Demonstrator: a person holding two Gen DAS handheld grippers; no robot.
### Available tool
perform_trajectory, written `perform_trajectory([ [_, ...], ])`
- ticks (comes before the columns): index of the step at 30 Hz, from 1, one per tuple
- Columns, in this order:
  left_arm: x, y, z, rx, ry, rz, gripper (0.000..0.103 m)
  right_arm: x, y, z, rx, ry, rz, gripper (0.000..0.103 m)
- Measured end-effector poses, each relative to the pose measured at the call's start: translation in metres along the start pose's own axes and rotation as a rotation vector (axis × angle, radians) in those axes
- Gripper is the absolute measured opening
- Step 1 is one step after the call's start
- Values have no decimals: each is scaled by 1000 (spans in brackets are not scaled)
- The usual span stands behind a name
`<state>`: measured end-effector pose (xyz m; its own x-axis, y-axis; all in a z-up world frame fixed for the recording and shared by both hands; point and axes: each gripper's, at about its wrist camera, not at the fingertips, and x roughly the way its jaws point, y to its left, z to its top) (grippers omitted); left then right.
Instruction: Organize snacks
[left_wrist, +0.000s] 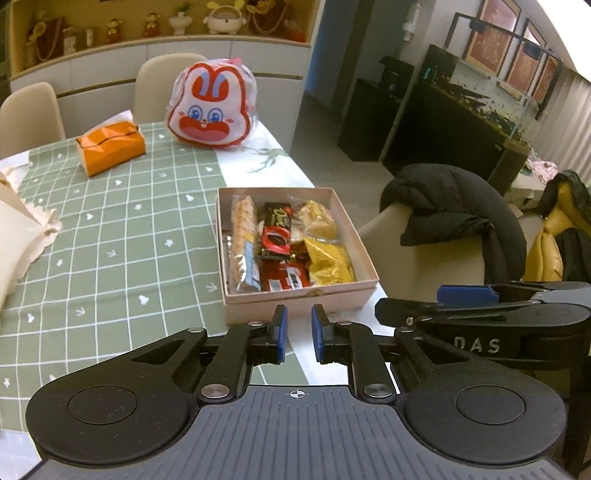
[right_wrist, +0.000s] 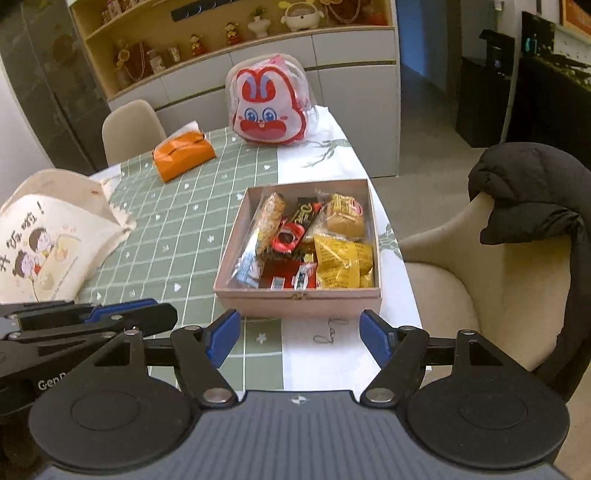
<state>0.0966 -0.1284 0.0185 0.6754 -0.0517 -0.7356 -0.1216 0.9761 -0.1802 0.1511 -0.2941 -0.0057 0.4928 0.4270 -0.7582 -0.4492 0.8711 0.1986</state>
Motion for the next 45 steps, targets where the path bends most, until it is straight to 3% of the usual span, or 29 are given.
perform_trajectory([
  [24, 2, -6, -12, -23, 63, -15, 18, 3, -4, -14, 0, 48, -1, 72],
  [45, 1, -2, -15, -37, 69, -24, 17, 6, -2, -18, -1, 60, 1, 72],
])
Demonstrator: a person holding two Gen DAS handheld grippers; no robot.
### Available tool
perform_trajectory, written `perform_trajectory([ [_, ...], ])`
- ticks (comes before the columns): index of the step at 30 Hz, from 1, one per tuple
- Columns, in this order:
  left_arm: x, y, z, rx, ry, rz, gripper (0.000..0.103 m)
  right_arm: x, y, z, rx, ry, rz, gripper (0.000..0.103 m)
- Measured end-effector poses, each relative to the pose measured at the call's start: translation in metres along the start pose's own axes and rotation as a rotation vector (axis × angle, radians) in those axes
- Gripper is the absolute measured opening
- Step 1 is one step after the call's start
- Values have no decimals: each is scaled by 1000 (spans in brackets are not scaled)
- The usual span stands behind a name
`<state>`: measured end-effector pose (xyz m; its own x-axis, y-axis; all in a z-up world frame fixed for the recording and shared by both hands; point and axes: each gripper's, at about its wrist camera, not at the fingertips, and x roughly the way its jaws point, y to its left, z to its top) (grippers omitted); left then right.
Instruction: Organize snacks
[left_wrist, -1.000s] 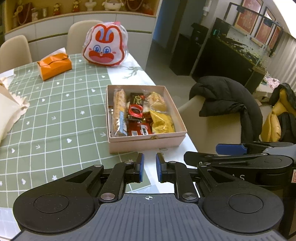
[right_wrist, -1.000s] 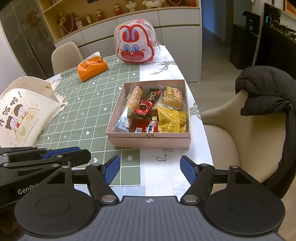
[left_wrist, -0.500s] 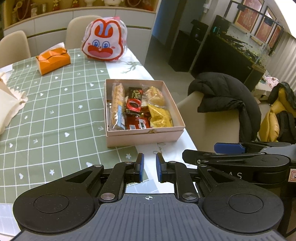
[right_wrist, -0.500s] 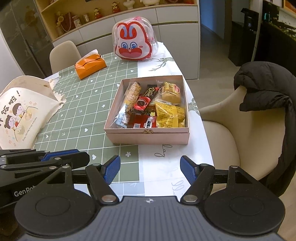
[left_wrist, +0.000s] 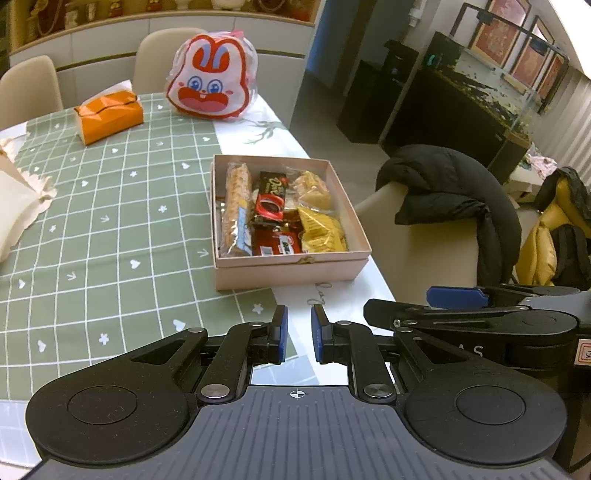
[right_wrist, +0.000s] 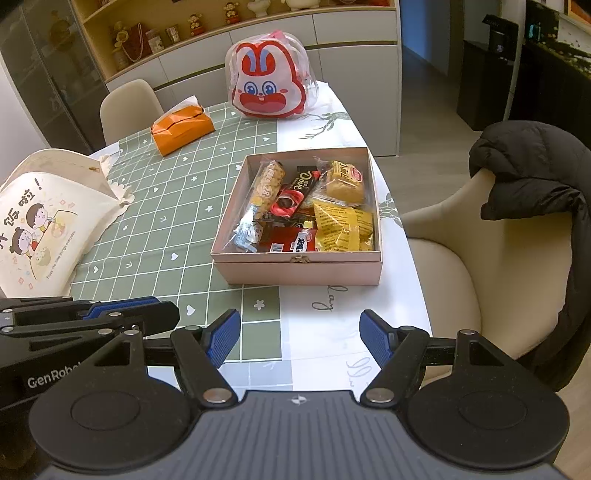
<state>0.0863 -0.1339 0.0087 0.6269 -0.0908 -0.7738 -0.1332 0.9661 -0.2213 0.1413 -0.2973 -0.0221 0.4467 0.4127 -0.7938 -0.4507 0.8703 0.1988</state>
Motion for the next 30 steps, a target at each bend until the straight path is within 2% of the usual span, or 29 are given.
perform_trajectory([
  [12, 0, -2, -2, 5, -2, -7, 17, -1, -1, 0, 0, 0, -2, 72],
  [28, 2, -2, -6, 38, -14, 28, 17, -7, 1, -3, 0, -3, -6, 72],
  [30, 3, -1, -7, 33, -10, 7, 17, -7, 1, -3, -1, -2, -8, 72],
])
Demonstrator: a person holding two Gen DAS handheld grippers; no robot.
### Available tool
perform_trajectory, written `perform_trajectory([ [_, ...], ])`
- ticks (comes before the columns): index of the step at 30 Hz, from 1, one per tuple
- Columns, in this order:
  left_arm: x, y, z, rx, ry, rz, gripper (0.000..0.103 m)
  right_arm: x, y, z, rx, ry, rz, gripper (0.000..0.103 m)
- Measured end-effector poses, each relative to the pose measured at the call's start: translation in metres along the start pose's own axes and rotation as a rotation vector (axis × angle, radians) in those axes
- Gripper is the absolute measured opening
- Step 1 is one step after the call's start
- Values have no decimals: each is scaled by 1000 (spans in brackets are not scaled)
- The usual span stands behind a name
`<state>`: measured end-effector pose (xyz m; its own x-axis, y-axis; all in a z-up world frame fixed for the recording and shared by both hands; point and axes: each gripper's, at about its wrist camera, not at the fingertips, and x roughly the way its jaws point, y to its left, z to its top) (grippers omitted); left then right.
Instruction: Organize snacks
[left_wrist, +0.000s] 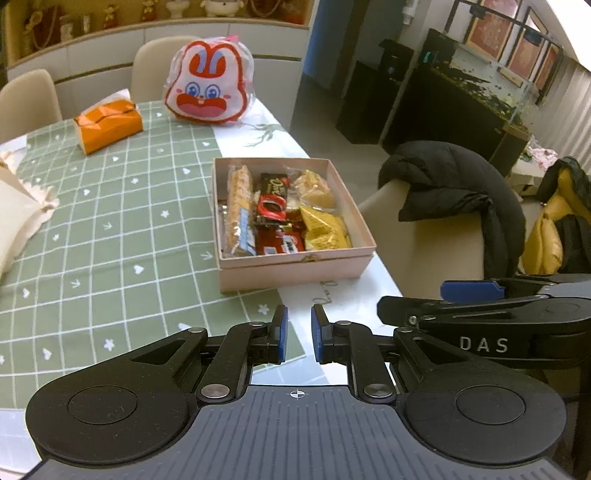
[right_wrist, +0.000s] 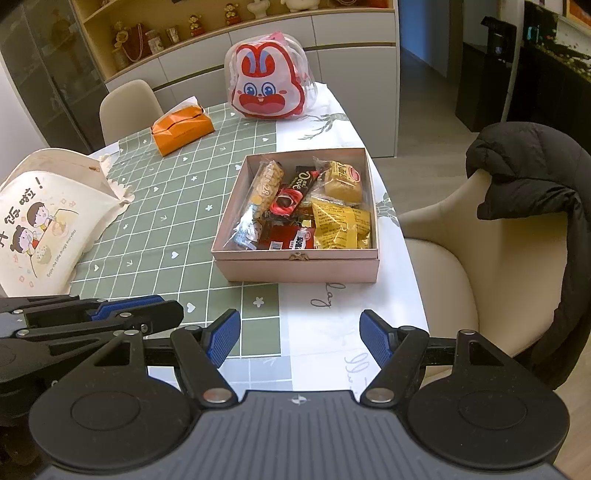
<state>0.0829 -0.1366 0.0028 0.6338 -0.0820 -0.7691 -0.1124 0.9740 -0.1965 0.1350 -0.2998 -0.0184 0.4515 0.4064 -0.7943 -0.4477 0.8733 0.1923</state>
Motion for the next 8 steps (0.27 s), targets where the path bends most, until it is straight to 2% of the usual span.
perform_trajectory([
  [3, 1, 2, 0, -21, 9, -33, 17, 1, -1, 0, 2, 4, -7, 72],
  [8, 5, 3, -1, -29, 19, -40, 17, 3, -2, 0, 12, 10, -13, 72],
])
